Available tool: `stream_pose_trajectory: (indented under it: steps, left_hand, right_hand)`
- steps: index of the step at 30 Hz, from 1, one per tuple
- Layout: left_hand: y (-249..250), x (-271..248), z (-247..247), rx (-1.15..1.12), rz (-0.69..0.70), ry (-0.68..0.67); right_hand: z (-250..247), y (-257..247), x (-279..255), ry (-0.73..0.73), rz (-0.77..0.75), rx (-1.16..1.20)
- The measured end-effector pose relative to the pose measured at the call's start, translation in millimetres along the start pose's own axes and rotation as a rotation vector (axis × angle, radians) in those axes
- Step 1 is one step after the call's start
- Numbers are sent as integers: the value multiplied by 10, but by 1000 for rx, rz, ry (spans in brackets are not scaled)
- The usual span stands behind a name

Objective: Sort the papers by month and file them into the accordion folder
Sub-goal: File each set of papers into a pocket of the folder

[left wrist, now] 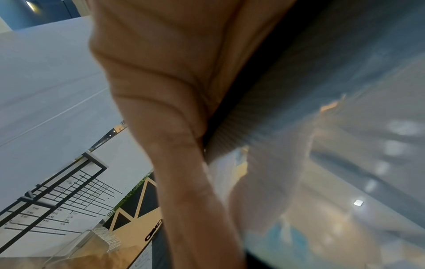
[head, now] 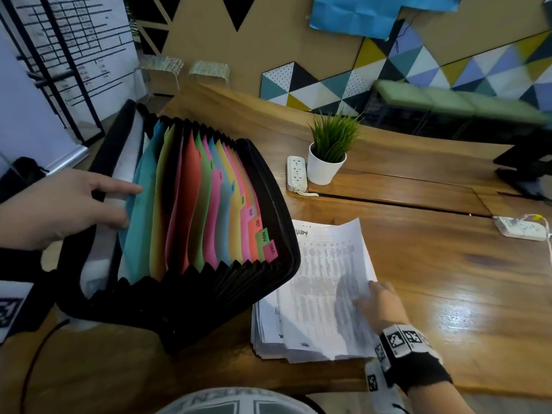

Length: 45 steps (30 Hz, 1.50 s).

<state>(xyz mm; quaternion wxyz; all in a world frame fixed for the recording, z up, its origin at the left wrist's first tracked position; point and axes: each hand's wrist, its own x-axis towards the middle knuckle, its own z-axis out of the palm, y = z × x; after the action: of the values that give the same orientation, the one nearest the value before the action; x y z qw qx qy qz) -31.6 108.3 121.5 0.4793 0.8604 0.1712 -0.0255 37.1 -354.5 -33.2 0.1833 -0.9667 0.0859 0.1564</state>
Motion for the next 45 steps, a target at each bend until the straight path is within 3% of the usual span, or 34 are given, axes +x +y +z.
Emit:
stream_pose_trajectory:
  steps: [5,8,14,21,25,28,30,32,37,41,45]
  left_hand:
    - [-164,181,-60,100,-22,-43]
    - [-275,284,-69,130,-18,-75]
    - [-250,315,-68,251,120,-17]
    - [-246,295,-39,232,142,15]
    - [-273,300,-47,205,138,-10]
    - [-284,284,-66,155,44,-23]
    - [-448,332,-141,109,-30,-28]
    - [-741,394,-237,89,-12,-51]
    - [-231,152,-71,94,-49,21]
    - [-505,272,-112,14,-81,0]
    - [-138,135,-6,16,-47,21]
  right_hand:
    - [218,-175,72,-155,63,-299]
    - [240,-212,150,-163,116,-303]
    - [205,-210,211,-186,129,-323]
    - [66,-228,257,-223,139,-324]
    - [61,-217,242,-235,156,-228]
    - [36,-166,194,-118,109,-206]
    - [36,-84,184,-54,49,-7]
    - [21,14,163,-51,15,182]
    - [-120,269,139,-85,130,492]
    - [-139,375,145,-79,226,574]
    - [-156,332,135,-29,305,595]
